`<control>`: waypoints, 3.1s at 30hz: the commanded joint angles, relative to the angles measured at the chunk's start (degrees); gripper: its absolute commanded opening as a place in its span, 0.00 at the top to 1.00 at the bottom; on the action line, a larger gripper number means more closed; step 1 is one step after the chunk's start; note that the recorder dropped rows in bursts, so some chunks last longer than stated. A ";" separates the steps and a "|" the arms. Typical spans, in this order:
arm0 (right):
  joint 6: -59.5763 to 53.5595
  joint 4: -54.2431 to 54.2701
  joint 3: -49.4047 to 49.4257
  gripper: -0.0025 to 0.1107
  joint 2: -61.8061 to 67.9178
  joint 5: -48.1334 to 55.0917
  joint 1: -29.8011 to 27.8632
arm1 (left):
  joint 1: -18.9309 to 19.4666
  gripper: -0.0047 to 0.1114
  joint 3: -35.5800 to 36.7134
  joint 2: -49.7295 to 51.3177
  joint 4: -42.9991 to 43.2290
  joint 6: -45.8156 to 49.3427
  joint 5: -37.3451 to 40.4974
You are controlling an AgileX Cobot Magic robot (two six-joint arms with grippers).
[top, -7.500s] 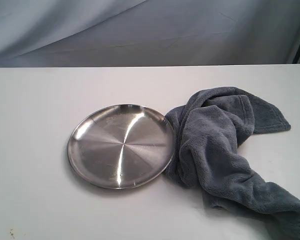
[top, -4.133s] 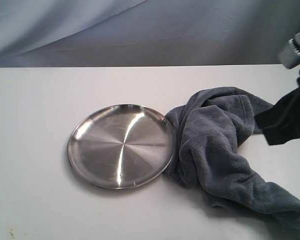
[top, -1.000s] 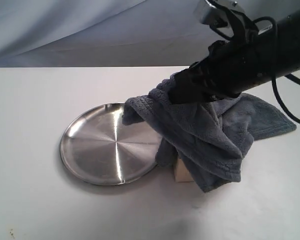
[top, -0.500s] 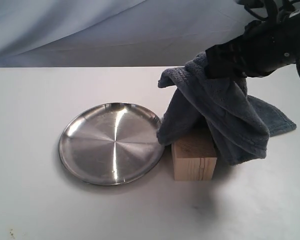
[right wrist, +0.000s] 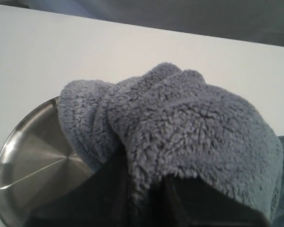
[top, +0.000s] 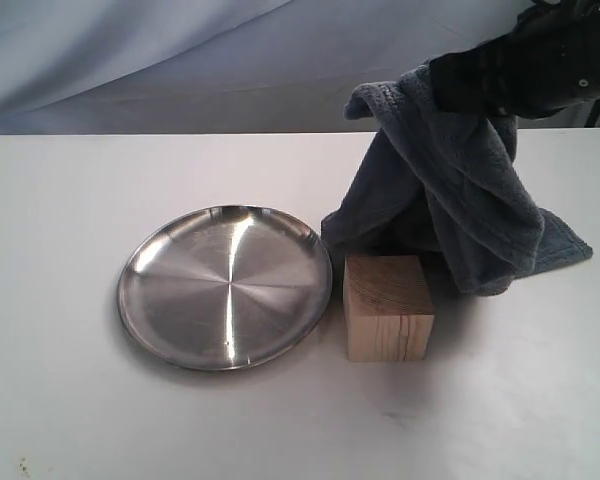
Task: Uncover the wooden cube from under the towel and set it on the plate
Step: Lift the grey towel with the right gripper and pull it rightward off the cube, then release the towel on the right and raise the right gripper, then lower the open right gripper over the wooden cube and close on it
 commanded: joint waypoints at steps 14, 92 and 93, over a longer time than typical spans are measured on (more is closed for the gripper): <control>8.34 -10.20 -0.48 0.98 8.36 -6.26 -11.60 | 0.15 0.96 0.22 -0.14 -0.44 -0.09 -0.66; -8.92 -11.60 -0.49 0.05 6.42 4.87 10.53 | 0.15 0.96 0.22 -0.14 -0.44 -0.09 -0.66; -10.09 -11.75 -0.49 0.05 6.42 5.15 11.66 | 0.15 0.96 0.22 -0.14 -0.44 -0.09 -0.66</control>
